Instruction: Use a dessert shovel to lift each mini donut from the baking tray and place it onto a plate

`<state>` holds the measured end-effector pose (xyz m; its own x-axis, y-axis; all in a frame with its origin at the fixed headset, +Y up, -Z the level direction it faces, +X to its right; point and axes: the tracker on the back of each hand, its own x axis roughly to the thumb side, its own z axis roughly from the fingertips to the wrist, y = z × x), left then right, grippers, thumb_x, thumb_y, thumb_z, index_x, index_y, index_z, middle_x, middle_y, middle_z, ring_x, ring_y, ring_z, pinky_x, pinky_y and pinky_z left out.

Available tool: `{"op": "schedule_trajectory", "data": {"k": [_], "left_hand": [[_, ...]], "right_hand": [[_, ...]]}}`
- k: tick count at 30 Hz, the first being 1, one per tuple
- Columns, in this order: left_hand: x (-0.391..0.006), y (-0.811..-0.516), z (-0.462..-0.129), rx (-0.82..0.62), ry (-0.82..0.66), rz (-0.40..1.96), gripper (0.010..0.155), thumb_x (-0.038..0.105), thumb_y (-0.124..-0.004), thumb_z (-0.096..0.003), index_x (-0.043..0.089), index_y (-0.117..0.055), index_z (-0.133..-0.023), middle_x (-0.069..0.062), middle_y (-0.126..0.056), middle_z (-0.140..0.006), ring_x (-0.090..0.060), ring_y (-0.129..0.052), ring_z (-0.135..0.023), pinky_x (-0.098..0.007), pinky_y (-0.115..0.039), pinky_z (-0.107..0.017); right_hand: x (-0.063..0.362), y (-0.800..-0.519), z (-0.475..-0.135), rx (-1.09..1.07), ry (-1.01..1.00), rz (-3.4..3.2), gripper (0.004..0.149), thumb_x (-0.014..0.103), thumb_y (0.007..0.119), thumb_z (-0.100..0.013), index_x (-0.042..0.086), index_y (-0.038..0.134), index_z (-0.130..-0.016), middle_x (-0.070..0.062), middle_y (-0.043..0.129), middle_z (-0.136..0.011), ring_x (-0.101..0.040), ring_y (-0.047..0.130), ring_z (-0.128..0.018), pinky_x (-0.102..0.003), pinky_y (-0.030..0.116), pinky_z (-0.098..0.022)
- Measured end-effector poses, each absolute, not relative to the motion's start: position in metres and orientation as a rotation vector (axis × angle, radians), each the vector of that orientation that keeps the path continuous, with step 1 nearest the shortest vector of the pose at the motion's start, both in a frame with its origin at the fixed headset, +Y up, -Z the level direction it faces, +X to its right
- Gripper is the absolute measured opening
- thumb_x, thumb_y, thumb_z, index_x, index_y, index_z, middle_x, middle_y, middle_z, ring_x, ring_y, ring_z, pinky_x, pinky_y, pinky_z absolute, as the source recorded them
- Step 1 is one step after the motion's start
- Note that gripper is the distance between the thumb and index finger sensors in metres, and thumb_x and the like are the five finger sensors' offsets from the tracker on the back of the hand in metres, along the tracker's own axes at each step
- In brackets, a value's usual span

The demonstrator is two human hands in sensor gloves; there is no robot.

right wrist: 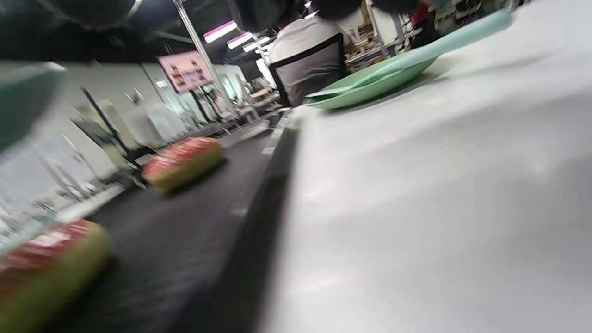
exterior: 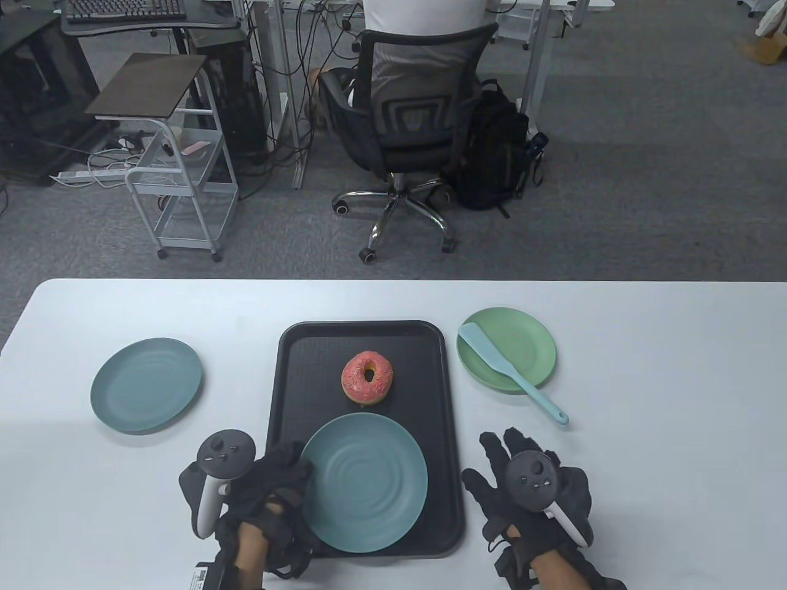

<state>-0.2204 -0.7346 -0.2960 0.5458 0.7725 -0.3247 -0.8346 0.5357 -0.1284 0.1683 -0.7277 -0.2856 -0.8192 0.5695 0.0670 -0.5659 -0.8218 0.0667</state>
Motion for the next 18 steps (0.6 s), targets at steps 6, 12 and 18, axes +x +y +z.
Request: {"op": "schedule_trajectory", "data": {"k": [6, 12, 18], "left_hand": [[-0.218, -0.733, -0.295, -0.304, 0.224, 0.98, 0.044, 0.041, -0.076, -0.04, 0.034, -0.071, -0.084, 0.002, -0.089, -0.065, -0.016, -0.102, -0.038, -0.039, -0.088, -0.044], [-0.215, -0.735, -0.297, -0.338, 0.188, 1.018, 0.045, 0.041, -0.075, -0.0401, 0.034, -0.07, -0.084, 0.002, -0.089, -0.065, -0.016, -0.102, -0.038, -0.039, -0.088, -0.044], [-0.21, -0.738, -0.299, -0.395, 0.107, 1.05, 0.046, 0.043, -0.071, -0.0418, 0.033, -0.066, -0.086, 0.002, -0.087, -0.068, -0.016, -0.101, -0.041, -0.04, -0.087, -0.047]], "right_hand": [[0.142, -0.744, -0.282, 0.143, 0.257, 2.186, 0.076, 0.062, 0.064, -0.045, 0.008, 0.061, -0.099, -0.026, 0.077, -0.096, -0.051, 0.076, -0.08, -0.068, 0.048, -0.067], [0.124, -0.745, -0.276, 0.195, 0.254, 2.145, 0.06, 0.053, 0.072, -0.048, 0.01, 0.074, -0.088, -0.019, 0.091, -0.08, -0.043, 0.09, -0.064, -0.064, 0.061, -0.061], [0.127, -0.738, -0.275, 0.13, 0.183, 2.092, 0.043, 0.047, 0.076, -0.049, 0.006, 0.087, -0.058, -0.009, 0.098, -0.036, -0.033, 0.094, -0.025, -0.056, 0.077, -0.044]]}}
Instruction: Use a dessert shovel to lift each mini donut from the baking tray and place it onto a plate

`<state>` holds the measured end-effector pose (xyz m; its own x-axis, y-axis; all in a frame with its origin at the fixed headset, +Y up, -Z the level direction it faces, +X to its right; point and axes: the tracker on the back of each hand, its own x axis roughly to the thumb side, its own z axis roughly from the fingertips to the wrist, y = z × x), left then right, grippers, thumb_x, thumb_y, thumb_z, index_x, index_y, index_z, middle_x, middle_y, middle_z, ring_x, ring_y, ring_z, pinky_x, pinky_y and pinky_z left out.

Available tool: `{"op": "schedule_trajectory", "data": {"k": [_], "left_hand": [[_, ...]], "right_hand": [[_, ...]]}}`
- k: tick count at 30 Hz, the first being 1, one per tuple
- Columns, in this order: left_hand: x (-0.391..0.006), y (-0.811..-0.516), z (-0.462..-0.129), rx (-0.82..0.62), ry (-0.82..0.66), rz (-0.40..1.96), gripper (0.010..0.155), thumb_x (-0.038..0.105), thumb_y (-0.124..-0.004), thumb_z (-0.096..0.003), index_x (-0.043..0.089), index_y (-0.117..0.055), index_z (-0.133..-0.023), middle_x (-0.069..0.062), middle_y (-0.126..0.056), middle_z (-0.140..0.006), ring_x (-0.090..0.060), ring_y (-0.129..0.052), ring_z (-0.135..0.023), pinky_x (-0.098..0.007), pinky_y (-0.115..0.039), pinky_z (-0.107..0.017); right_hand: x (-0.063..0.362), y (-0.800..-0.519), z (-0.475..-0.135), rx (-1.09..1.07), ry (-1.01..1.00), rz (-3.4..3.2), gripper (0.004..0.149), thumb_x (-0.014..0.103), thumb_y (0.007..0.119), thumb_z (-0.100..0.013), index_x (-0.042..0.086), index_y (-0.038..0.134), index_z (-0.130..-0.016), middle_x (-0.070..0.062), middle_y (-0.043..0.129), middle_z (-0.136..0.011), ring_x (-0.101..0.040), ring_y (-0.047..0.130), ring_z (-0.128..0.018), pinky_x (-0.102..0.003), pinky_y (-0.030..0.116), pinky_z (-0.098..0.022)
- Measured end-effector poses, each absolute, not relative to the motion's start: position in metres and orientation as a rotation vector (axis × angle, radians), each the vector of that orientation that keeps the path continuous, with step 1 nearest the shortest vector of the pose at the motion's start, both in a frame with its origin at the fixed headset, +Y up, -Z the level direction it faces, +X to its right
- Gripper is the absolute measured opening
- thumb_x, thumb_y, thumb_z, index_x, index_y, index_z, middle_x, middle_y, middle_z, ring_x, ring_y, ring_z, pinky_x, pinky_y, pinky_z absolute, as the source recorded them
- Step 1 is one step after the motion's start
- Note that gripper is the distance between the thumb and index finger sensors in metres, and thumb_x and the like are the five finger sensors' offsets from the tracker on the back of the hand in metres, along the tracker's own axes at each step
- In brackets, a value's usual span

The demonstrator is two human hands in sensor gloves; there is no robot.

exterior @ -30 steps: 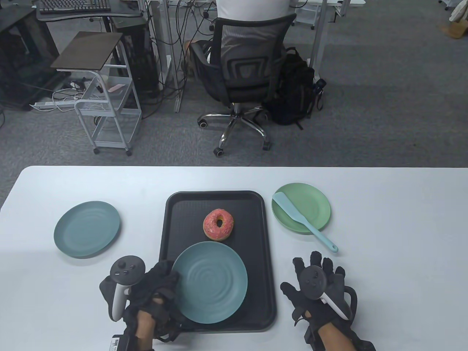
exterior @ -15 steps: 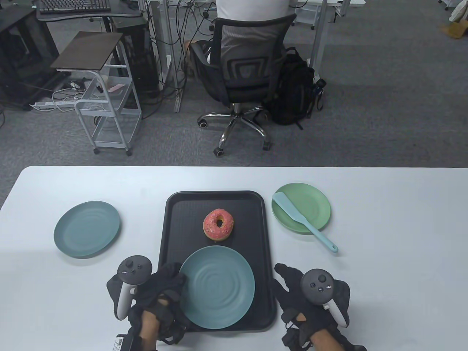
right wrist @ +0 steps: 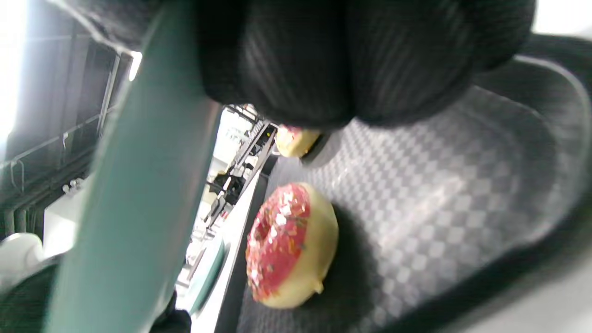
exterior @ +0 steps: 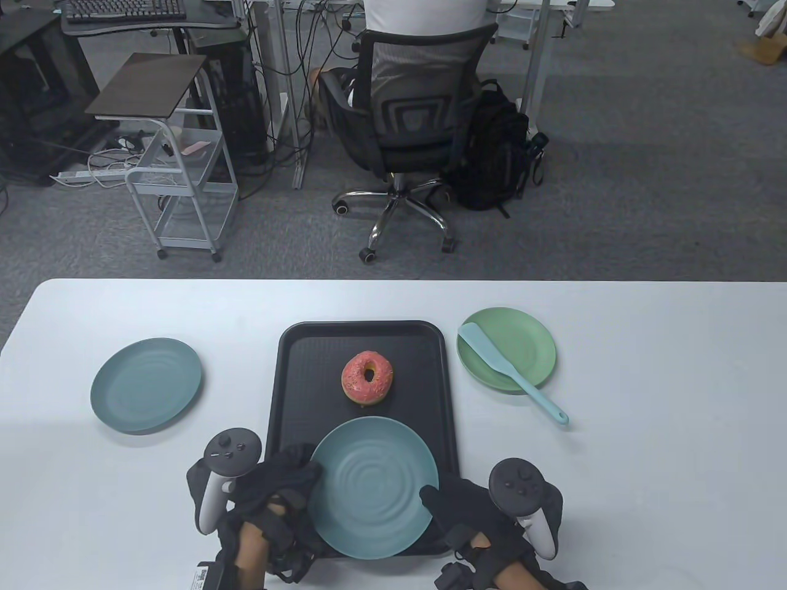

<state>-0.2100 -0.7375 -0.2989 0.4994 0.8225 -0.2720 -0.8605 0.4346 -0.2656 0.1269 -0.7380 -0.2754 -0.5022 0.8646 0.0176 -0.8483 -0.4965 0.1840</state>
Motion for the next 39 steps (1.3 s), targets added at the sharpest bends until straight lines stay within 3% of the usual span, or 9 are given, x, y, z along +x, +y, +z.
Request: {"op": "schedule_trajectory", "data": {"k": [7, 13, 18, 25, 39], "left_hand": [[-0.212, -0.743, -0.301, -0.401, 0.061, 1.084, 0.051, 0.053, -0.065, -0.0423, 0.034, -0.065, -0.09, 0.002, -0.088, -0.071, -0.019, -0.101, -0.046, -0.042, -0.084, -0.05], [-0.22, -0.745, -0.303, -0.385, 0.084, 1.11, 0.051, 0.054, -0.066, -0.0418, 0.033, -0.068, -0.089, 0.001, -0.09, -0.069, -0.02, -0.101, -0.045, -0.043, -0.084, -0.049], [-0.224, -0.745, -0.304, -0.378, 0.096, 1.105, 0.052, 0.054, -0.066, -0.0416, 0.033, -0.068, -0.089, 0.001, -0.09, -0.069, -0.02, -0.101, -0.045, -0.043, -0.084, -0.049], [-0.222, -0.747, -0.307, -0.407, 0.095, 1.084, 0.052, 0.055, -0.066, -0.0416, 0.032, -0.069, -0.089, 0.0, -0.091, -0.069, -0.021, -0.102, -0.045, -0.044, -0.084, -0.049], [-0.215, -0.746, -0.31, -0.428, 0.083, 1.022, 0.053, 0.056, -0.066, -0.0417, 0.033, -0.069, -0.089, 0.0, -0.091, -0.07, -0.021, -0.102, -0.046, -0.044, -0.084, -0.05]], "right_hand": [[0.152, -0.72, -0.281, 0.071, 0.068, 2.112, 0.043, 0.046, 0.075, -0.048, 0.005, 0.088, -0.052, -0.007, 0.094, -0.025, -0.03, 0.089, -0.015, -0.054, 0.079, -0.039], [0.219, -0.677, -0.294, -0.119, -0.303, 2.215, 0.043, 0.047, 0.075, -0.048, 0.007, 0.088, -0.047, -0.004, 0.092, -0.018, -0.027, 0.087, -0.01, -0.051, 0.082, -0.035], [0.283, -0.671, -0.308, -0.421, -0.44, 2.196, 0.043, 0.048, 0.075, -0.047, 0.007, 0.088, -0.045, -0.003, 0.091, -0.016, -0.027, 0.086, -0.009, -0.051, 0.082, -0.033], [0.372, -0.692, -0.32, -0.822, -0.5, 2.078, 0.043, 0.046, 0.073, -0.048, 0.005, 0.088, -0.052, -0.005, 0.095, -0.022, -0.027, 0.089, -0.012, -0.051, 0.082, -0.035], [0.418, -0.75, -0.328, -1.033, -0.359, 2.035, 0.044, 0.045, 0.072, -0.048, 0.004, 0.089, -0.053, -0.006, 0.097, -0.023, -0.027, 0.091, -0.012, -0.051, 0.083, -0.034]]}}
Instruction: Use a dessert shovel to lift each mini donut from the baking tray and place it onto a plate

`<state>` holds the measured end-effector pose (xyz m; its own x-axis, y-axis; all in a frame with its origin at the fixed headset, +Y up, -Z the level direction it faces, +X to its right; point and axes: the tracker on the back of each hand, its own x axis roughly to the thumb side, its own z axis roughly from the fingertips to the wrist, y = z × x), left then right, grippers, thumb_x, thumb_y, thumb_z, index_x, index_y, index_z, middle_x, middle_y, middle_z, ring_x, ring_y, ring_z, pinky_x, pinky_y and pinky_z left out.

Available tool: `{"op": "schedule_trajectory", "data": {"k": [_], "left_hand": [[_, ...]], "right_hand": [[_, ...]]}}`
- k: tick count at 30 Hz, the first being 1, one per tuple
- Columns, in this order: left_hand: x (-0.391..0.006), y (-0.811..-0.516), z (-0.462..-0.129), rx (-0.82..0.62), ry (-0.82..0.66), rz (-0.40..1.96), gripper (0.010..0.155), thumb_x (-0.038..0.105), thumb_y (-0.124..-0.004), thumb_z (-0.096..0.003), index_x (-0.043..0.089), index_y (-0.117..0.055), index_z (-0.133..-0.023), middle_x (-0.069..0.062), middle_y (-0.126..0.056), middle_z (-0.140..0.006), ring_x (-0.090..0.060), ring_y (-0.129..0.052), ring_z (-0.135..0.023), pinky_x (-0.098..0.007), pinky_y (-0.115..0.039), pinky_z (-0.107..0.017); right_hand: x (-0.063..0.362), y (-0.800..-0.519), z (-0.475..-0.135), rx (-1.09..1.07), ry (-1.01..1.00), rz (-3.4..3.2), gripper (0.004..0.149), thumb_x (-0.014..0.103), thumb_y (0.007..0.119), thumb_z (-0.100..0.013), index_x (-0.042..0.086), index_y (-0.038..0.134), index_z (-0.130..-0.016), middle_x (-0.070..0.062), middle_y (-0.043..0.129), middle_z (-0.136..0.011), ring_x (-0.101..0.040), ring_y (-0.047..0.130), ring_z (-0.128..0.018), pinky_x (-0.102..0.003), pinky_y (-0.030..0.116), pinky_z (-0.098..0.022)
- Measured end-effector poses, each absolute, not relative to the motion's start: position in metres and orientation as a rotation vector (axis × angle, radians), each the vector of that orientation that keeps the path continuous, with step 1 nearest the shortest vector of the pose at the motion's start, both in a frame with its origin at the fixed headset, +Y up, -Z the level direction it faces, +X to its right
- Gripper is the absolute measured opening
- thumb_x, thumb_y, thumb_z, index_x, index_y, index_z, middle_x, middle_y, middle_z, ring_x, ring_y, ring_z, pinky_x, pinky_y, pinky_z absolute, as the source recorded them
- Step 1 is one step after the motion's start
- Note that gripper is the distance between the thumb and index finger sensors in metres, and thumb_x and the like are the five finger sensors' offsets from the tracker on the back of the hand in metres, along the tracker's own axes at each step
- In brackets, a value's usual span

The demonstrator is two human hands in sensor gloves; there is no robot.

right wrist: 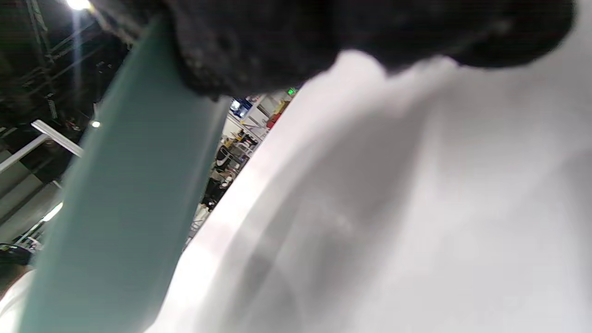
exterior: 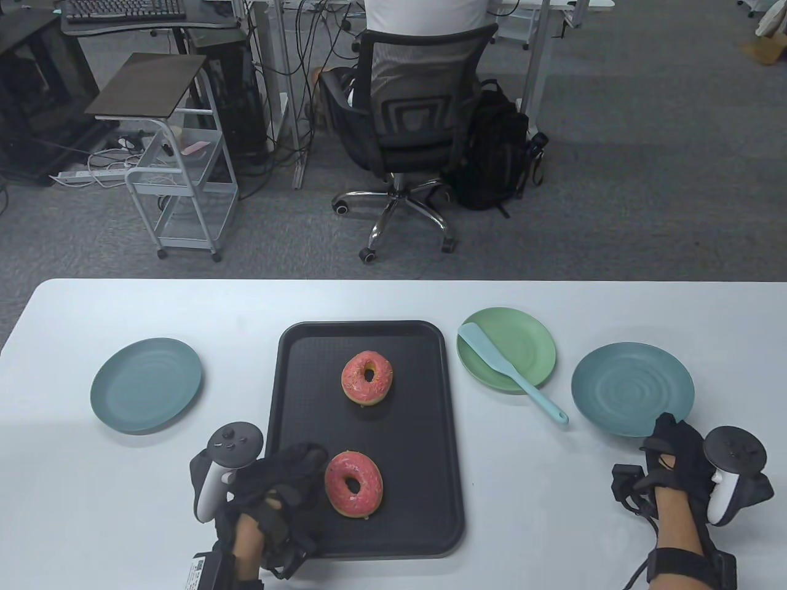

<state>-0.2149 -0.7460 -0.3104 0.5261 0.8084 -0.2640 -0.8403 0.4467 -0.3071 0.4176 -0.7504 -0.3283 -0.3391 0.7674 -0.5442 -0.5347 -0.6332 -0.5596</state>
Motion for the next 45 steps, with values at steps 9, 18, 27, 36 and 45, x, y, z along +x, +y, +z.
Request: {"op": "schedule_trajectory", "data": {"k": [9, 18, 27, 36, 45], "left_hand": [[-0.213, -0.747, -0.311, -0.431, 0.087, 1.005, 0.053, 0.056, -0.066, -0.042, 0.033, -0.068, -0.09, 0.001, -0.091, -0.07, -0.021, -0.102, -0.046, -0.044, -0.084, -0.05], [-0.213, -0.747, -0.311, -0.426, 0.092, 1.009, 0.054, 0.055, -0.066, -0.0422, 0.032, -0.067, -0.091, 0.001, -0.09, -0.07, -0.021, -0.102, -0.046, -0.044, -0.084, -0.05], [-0.212, -0.747, -0.31, -0.428, 0.089, 0.998, 0.049, 0.054, -0.066, -0.0424, 0.031, -0.071, -0.086, 0.0, -0.091, -0.069, -0.022, -0.102, -0.045, -0.044, -0.084, -0.049], [-0.211, -0.746, -0.309, -0.429, 0.089, 0.997, 0.049, 0.053, -0.067, -0.0423, 0.031, -0.072, -0.085, 0.0, -0.091, -0.069, -0.022, -0.102, -0.045, -0.045, -0.084, -0.049], [-0.21, -0.746, -0.309, -0.426, 0.093, 0.996, 0.049, 0.053, -0.067, -0.0421, 0.031, -0.072, -0.085, -0.001, -0.091, -0.069, -0.023, -0.102, -0.044, -0.045, -0.084, -0.048]], "right_hand": [[0.42, -0.761, -0.335, -1.052, -0.279, 2.016, 0.045, 0.044, 0.072, -0.049, 0.003, 0.09, -0.054, -0.006, 0.099, -0.024, -0.027, 0.093, -0.012, -0.051, 0.083, -0.034], [0.416, -0.768, -0.34, -1.069, -0.19, 2.07, 0.045, 0.044, 0.072, -0.049, 0.003, 0.092, -0.052, -0.004, 0.102, -0.022, -0.024, 0.096, -0.009, -0.048, 0.087, -0.029], [0.418, -0.778, -0.343, -1.161, 0.016, 2.19, 0.046, 0.046, 0.072, -0.048, 0.005, 0.094, -0.048, 0.002, 0.102, -0.016, -0.015, 0.098, 0.003, -0.039, 0.094, -0.013], [0.413, -0.782, -0.347, -1.158, 0.097, 2.28, 0.046, 0.046, 0.073, -0.048, 0.005, 0.094, -0.047, 0.002, 0.101, -0.015, -0.014, 0.097, 0.004, -0.038, 0.093, -0.013], [0.407, -0.782, -0.35, -1.165, 0.112, 2.382, 0.046, 0.046, 0.075, -0.048, 0.005, 0.095, -0.045, 0.003, 0.101, -0.014, -0.015, 0.096, 0.004, -0.038, 0.092, -0.012]]}}
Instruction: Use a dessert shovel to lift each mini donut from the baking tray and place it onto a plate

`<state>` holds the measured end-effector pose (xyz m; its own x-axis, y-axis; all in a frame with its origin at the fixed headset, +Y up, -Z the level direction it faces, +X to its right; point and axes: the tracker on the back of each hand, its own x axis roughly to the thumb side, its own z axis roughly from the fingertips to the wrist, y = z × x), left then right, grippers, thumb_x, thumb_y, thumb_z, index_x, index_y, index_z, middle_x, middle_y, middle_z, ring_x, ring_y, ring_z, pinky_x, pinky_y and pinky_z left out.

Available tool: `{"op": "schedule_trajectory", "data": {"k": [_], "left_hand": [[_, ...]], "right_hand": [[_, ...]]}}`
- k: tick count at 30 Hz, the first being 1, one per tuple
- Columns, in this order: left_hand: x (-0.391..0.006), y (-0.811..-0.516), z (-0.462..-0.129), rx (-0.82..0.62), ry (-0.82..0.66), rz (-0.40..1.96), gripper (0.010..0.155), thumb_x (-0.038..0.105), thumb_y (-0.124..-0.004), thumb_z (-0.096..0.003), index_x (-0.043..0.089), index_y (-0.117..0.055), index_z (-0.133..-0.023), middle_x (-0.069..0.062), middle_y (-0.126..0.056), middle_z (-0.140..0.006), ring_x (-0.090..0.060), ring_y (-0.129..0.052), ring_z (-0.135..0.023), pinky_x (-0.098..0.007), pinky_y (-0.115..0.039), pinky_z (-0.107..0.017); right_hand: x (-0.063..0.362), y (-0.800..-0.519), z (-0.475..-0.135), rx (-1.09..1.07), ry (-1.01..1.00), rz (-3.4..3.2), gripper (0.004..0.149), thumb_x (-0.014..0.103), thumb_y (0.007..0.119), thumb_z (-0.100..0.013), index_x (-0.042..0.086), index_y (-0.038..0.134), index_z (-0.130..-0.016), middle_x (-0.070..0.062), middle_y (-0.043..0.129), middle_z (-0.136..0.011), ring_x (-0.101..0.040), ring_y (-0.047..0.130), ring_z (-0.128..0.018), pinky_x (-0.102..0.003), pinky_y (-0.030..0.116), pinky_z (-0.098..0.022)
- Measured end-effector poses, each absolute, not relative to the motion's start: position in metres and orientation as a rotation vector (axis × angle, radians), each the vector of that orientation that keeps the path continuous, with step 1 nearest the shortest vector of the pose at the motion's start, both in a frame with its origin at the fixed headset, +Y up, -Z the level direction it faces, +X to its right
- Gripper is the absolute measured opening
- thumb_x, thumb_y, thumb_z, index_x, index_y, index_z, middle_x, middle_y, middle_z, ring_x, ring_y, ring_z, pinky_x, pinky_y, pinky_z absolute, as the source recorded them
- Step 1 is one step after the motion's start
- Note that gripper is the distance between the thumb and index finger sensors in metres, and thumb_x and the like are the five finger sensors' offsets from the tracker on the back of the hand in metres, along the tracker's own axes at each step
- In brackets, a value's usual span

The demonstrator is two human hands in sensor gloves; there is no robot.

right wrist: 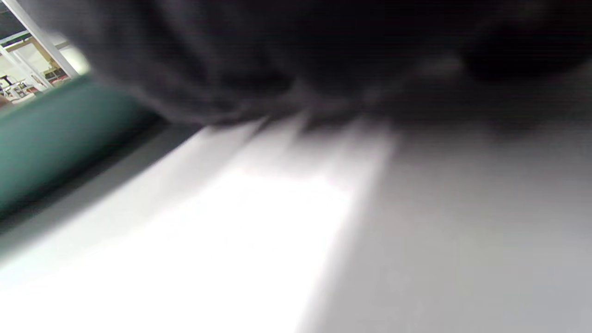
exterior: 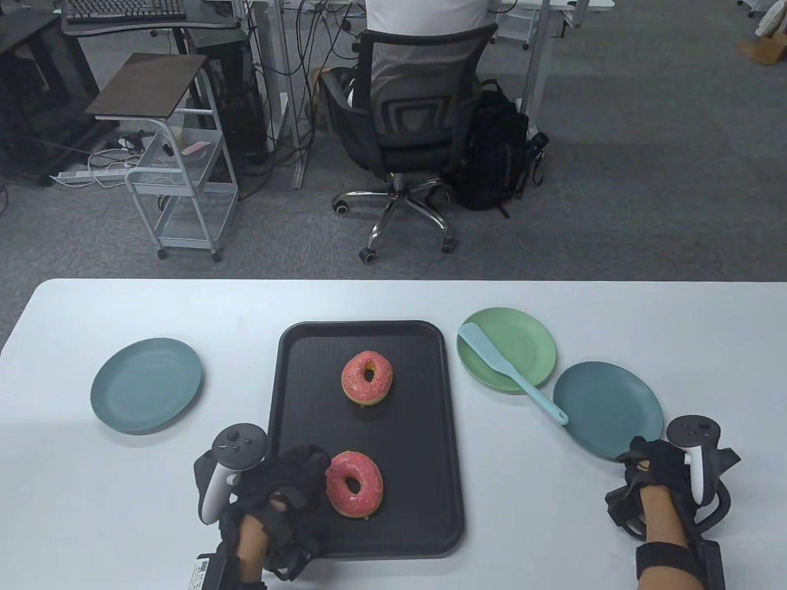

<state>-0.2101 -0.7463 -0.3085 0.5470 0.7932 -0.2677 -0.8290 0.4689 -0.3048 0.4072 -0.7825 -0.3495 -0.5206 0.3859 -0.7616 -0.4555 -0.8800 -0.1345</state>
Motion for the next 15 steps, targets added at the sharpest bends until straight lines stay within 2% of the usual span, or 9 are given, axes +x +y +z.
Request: {"op": "schedule_trajectory", "data": {"k": [8, 12, 15], "left_hand": [[-0.211, -0.746, -0.308, -0.423, 0.096, 1.003, 0.049, 0.053, -0.067, -0.0421, 0.03, -0.072, -0.085, -0.001, -0.091, -0.068, -0.023, -0.102, -0.044, -0.045, -0.084, -0.048], [-0.212, -0.746, -0.307, -0.422, 0.097, 1.014, 0.049, 0.053, -0.067, -0.0422, 0.031, -0.072, -0.085, -0.001, -0.091, -0.069, -0.023, -0.102, -0.045, -0.045, -0.083, -0.049], [-0.212, -0.745, -0.307, -0.416, 0.095, 1.013, 0.049, 0.053, -0.067, -0.0422, 0.03, -0.072, -0.085, -0.001, -0.091, -0.069, -0.023, -0.102, -0.045, -0.045, -0.083, -0.048]], "right_hand": [[0.413, -0.784, -0.346, -1.156, 0.098, 2.341, 0.048, 0.051, 0.077, -0.047, 0.007, 0.095, -0.045, 0.001, 0.101, -0.015, -0.019, 0.096, 0.003, -0.04, 0.091, -0.013], [0.422, -0.777, -0.339, -1.134, 0.087, 2.278, 0.049, 0.053, 0.075, -0.047, 0.007, 0.093, -0.047, -0.004, 0.101, -0.019, -0.025, 0.095, -0.005, -0.047, 0.087, -0.022], [0.422, -0.762, -0.334, -1.157, -0.005, 2.361, 0.05, 0.054, 0.074, -0.047, 0.007, 0.092, -0.053, -0.008, 0.101, -0.027, -0.03, 0.096, -0.013, -0.052, 0.085, -0.029]]}}
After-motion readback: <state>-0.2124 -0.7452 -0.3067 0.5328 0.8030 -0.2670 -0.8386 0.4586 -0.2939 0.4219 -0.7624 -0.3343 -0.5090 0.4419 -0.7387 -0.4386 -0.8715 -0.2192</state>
